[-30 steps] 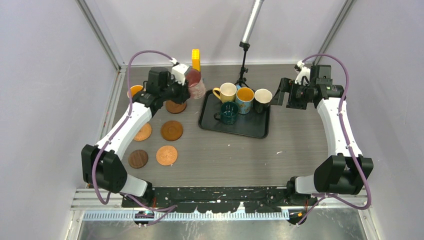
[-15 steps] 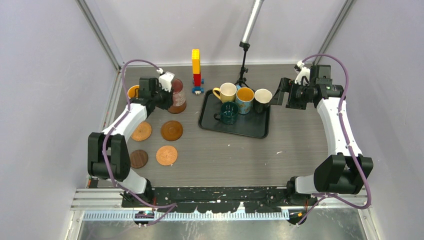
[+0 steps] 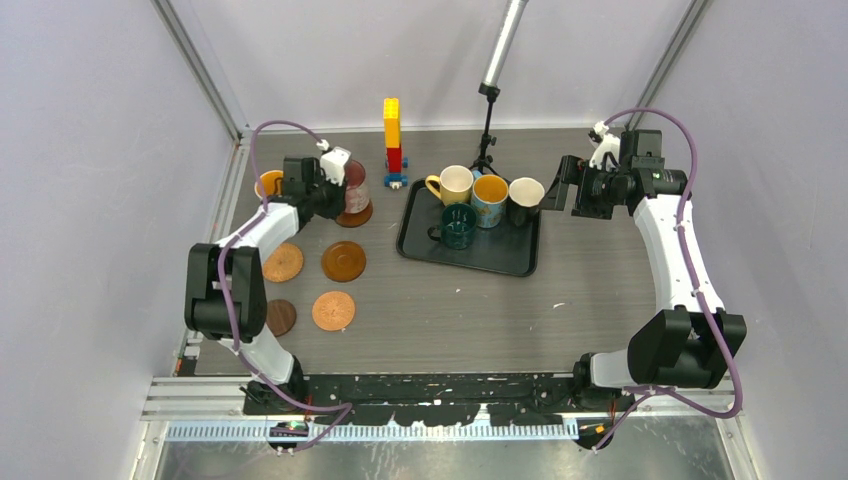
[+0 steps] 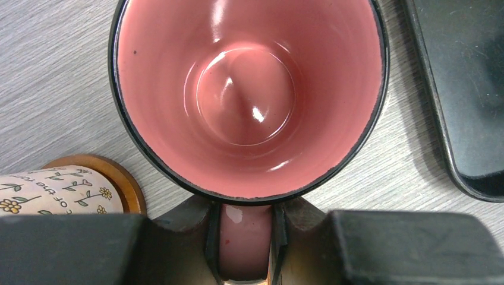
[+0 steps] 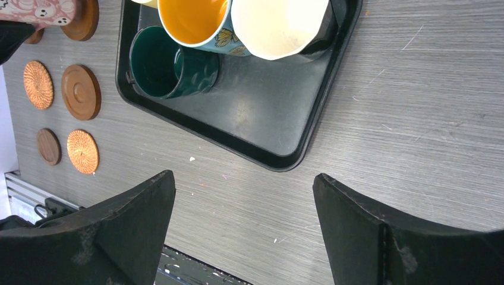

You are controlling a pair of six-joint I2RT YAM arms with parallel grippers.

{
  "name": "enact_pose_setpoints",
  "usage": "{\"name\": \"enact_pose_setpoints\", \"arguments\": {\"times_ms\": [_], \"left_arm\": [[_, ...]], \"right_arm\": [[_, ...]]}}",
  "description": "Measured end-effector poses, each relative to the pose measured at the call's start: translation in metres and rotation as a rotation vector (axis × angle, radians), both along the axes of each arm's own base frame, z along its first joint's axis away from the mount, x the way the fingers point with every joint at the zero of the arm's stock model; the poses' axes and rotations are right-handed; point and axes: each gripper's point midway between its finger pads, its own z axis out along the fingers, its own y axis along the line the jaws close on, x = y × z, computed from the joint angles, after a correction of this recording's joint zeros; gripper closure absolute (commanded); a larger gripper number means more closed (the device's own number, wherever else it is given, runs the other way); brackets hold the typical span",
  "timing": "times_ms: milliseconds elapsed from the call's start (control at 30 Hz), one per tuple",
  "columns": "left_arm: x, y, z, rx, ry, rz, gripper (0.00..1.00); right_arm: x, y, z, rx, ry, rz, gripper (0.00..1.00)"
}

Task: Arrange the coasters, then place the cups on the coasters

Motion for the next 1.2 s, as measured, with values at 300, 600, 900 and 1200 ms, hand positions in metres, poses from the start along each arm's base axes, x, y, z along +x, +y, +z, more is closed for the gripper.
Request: {"name": "enact_pose_setpoints", "arguments": {"times_ms": [300,600,900,1200], "left_arm": [[0.003,0.003,-0.014,0.008,0.019,0.003,1.00],[0.000,0.004,-0.021,0.009,0.028,0.001,0.86],[-0.002,0.005,-0.022,0.019,0.014,-0.009,0.71],[-0.009,0.009,-0.021,0.035,0.011,-0.009,0.62]], "right_arm": [[0.000,0.000,0.000,0.000,0.000,0.000,0.10],[0.001,0.000,-0.003,0.001,0.009,0.000,0.10],[0.002,0.000,-0.007,0.002,0.022,0.000,0.10],[0.002,0.000,-0.007,0.005,0.023,-0.002,0.10]]}}
